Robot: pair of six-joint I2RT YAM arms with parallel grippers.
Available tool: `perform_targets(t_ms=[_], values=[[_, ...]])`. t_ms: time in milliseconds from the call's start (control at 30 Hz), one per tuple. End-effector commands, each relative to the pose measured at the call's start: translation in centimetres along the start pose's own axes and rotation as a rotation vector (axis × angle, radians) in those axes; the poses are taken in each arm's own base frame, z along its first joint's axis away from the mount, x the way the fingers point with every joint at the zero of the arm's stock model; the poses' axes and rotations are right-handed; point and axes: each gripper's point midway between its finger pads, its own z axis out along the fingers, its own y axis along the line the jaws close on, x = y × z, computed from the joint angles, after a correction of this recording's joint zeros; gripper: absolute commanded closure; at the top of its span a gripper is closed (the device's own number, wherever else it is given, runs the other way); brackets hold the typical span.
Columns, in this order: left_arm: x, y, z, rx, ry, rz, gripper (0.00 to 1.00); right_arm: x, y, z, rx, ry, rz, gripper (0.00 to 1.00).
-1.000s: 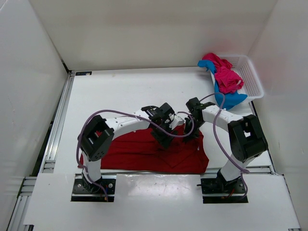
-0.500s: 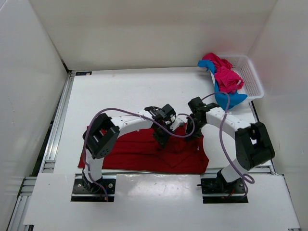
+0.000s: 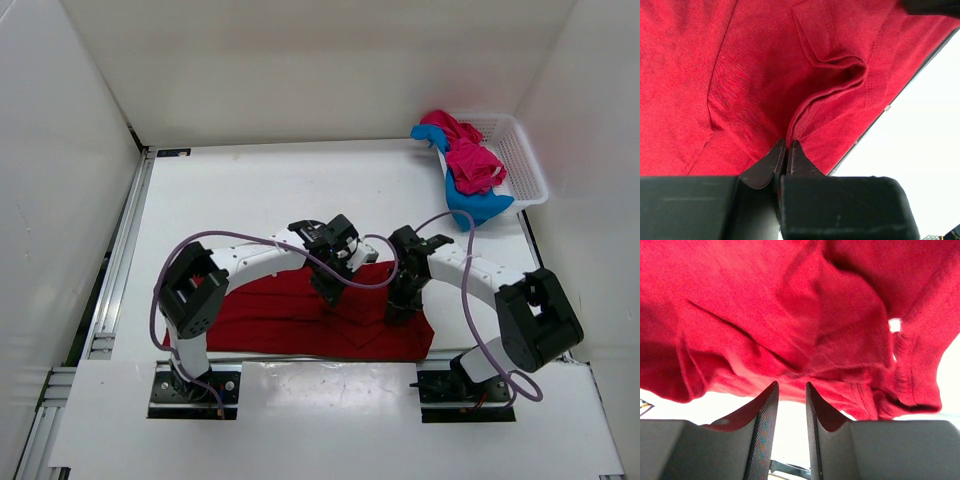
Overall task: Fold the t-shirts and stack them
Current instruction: Fold the other side of the tshirt into a rectangle
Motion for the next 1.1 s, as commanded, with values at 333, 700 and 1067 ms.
perform_targets(t_ms=[333,700,1067], values=[[0.4,-0.9,0.4,0.016,0.014,0.023,0.71,-2.9,3.6,-5.0,-0.251,-0.308,-0.200,0.55],[3.0,-0.9,1.8,0.045,0.091,-0.002,0.63,-7.3,5.1,-3.7,-0.317,-0.396,-0.394,0.53],[4.8,0.7,3.6,0.024,0.180,-0.052,0.59,-5.0,6.2,-0.1,-0.380,-0.267,-0.515,0.46]])
